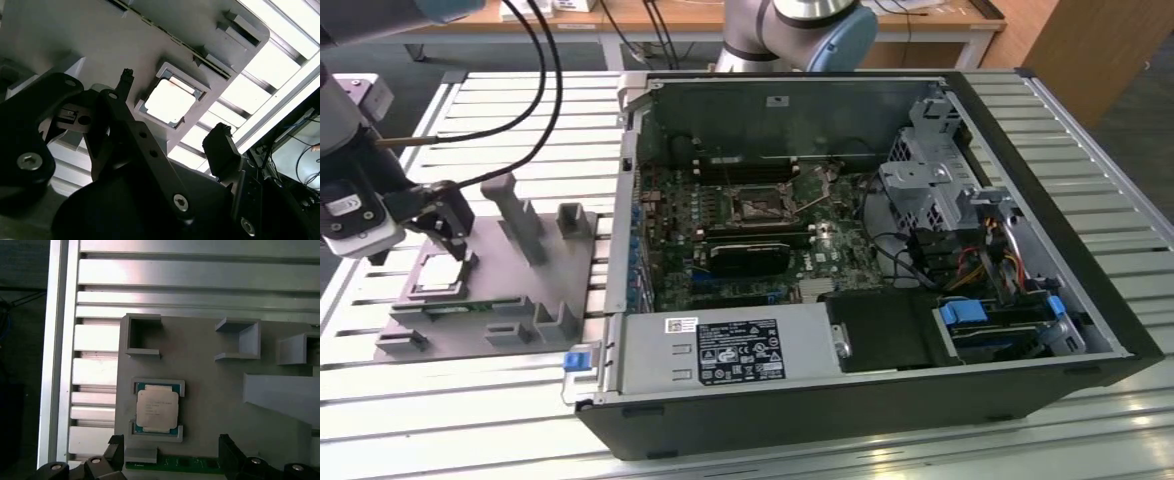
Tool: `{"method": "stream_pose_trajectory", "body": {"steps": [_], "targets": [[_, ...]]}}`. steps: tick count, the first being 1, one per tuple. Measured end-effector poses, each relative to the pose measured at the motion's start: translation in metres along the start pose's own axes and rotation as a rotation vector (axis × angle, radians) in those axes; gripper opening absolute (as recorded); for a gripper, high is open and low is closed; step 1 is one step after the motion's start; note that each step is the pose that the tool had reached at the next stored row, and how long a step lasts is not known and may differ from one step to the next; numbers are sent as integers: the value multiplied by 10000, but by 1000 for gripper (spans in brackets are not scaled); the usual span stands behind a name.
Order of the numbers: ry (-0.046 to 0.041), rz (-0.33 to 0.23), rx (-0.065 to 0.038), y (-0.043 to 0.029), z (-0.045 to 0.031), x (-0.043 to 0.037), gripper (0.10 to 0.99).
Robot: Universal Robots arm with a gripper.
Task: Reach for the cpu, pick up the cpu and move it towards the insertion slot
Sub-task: 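Pick up the cpu and move it towards the insertion slot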
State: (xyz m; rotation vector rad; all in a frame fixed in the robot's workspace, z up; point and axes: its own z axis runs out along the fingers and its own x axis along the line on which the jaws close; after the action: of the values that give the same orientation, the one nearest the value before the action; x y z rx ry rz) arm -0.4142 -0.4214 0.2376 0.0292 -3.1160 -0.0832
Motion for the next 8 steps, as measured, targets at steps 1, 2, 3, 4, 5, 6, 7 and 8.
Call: {"method": "stream_pose_trajectory", "body": {"steps": [1, 2, 3, 4, 5, 6, 7, 8], "targets": [[-2, -1, -56, 0, 13, 0, 835], [-3, -1, -86, 0, 29, 0, 835], [-2, 0, -94, -1, 46, 0, 835], [-3, 0, -95, -2, 64, -1, 835], [-2, -1, -97, -2, 83, -1, 835], [-2, -2, -100, -1, 101, -1, 835], [-2, -2, -103, 0, 118, 0, 835], [-1, -1, -107, 1, 135, 2, 835]]}}
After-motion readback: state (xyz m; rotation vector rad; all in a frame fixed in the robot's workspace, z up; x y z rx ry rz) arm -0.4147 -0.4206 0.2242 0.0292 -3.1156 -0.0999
